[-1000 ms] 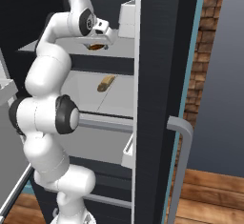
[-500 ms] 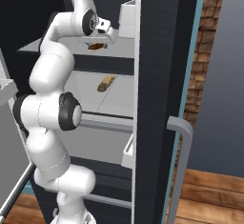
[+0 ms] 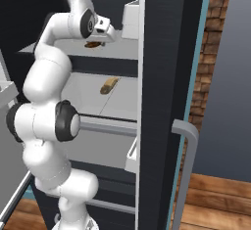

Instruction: Pick up the kiwi and banana from the fridge and place one fruit on each plate on the dining counter.

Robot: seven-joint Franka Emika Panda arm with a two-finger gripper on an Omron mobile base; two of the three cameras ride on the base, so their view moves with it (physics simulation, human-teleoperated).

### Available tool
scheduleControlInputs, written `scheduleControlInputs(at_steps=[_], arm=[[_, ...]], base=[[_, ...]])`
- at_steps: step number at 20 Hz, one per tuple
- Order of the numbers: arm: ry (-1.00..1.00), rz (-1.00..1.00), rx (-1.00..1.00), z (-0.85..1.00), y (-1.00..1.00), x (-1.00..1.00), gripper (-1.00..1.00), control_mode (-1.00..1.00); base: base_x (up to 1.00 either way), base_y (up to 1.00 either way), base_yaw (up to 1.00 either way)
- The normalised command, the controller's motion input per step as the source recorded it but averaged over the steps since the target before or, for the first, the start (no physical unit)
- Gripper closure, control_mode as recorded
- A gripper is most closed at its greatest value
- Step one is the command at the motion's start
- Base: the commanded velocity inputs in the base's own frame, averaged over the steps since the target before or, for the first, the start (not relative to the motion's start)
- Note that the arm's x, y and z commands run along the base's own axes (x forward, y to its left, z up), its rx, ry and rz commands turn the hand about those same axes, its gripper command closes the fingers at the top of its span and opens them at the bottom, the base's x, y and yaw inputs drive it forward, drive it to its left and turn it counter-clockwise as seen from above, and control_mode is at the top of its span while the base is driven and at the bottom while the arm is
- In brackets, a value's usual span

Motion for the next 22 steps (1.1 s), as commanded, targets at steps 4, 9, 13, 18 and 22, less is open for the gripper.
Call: scheduleControlInputs(at_steps=[4, 9, 13, 18, 22], arm=[[-0.32, 0.0, 0.01, 0.33, 0.0, -0.98, 1.0, -1.0], [-0.21, 0.0, 0.07, 0.34, 0.0, -1.0, 1.0, -1.0], [-0.16, 0.0, 0.06, 0.18, 0.0, -1.0, 1.0, -1.0], [-0.12, 0.0, 0.01, 0.08, 0.0, -1.0, 1.0, -1.0], [-0.1, 0.0, 0.0, 0.05, 0.0, -1.0, 1.0, -1.0]], base=[[0.0, 0.0, 0.0], [0.0, 0.0, 0.0], [0.0, 0.0, 0.0], [0.0, 0.0, 0.0], [0.0, 0.0, 0.0]])
